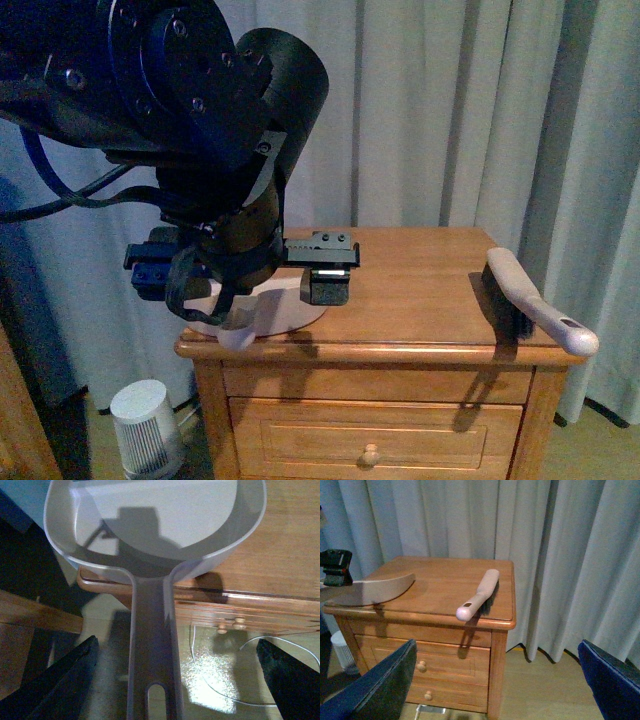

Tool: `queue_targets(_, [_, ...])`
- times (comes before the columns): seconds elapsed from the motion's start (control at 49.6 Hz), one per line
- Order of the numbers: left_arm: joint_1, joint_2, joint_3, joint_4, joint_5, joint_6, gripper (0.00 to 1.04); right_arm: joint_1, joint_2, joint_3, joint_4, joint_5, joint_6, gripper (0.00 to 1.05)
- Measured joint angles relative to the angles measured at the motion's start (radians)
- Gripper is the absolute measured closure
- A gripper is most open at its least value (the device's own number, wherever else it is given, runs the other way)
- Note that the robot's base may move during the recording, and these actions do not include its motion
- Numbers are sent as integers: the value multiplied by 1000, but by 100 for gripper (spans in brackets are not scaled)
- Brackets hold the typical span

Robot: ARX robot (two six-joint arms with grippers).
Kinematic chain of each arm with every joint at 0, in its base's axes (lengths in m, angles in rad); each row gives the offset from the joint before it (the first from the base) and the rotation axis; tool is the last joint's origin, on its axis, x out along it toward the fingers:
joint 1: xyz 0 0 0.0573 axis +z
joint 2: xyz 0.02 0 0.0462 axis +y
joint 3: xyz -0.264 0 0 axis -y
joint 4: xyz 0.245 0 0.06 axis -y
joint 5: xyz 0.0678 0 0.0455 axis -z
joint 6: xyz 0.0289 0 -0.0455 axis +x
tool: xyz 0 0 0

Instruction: Clean up trash

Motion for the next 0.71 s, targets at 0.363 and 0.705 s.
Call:
queue_targets(0.363, [5, 13, -36, 50, 18, 27, 8, 0, 0, 0, 0, 0, 0, 7])
queue_targets(0.705, [39, 61, -57, 91, 13, 67, 8, 0, 0, 0, 0, 0, 0, 7])
